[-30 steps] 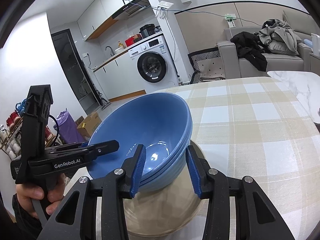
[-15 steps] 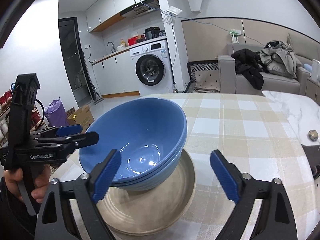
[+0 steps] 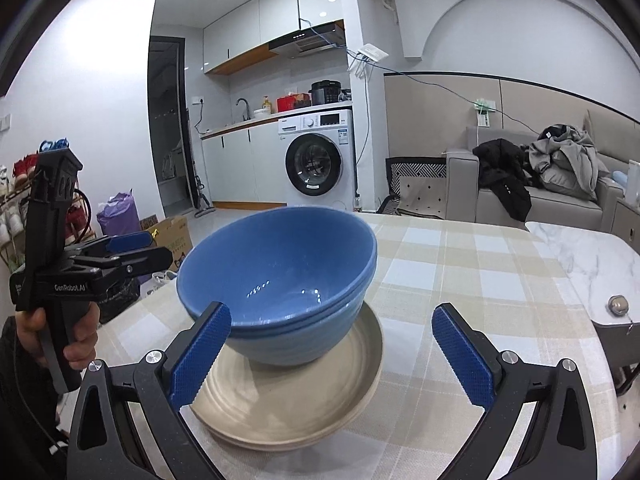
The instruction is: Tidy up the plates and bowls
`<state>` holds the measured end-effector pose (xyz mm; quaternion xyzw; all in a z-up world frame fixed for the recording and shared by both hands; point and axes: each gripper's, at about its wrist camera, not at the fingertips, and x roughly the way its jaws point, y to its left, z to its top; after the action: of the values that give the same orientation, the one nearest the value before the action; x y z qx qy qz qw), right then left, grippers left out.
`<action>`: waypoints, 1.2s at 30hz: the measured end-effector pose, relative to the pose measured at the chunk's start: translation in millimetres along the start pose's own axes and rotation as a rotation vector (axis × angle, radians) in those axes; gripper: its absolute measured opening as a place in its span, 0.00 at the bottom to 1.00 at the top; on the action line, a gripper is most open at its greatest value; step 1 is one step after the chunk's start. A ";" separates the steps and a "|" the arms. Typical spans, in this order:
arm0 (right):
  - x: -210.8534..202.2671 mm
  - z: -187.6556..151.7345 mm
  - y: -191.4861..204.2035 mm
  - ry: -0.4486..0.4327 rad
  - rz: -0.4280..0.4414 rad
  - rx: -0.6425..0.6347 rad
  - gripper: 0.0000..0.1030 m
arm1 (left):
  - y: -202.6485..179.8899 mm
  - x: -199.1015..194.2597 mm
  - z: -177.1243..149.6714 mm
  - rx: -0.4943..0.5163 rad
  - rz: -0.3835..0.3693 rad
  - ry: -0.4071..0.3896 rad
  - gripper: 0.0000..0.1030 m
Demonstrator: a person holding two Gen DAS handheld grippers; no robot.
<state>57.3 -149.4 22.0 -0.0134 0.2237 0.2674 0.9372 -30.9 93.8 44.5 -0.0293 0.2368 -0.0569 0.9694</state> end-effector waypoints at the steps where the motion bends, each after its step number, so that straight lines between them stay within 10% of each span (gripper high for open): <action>1: -0.2 -2.3 0.7 0.000 0.001 -0.001 1.00 | 0.3 -0.1 -3.3 0.002 -0.001 -0.006 0.99; 36: -13.6 -28.4 14.3 -0.074 0.008 -0.025 1.00 | -4.9 17.3 -35.6 0.064 -0.076 -0.070 0.99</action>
<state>28.0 -148.0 3.6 -0.0143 0.1854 0.2742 0.9435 -32.6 85.7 5.5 -0.0095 0.1997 -0.1003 0.9747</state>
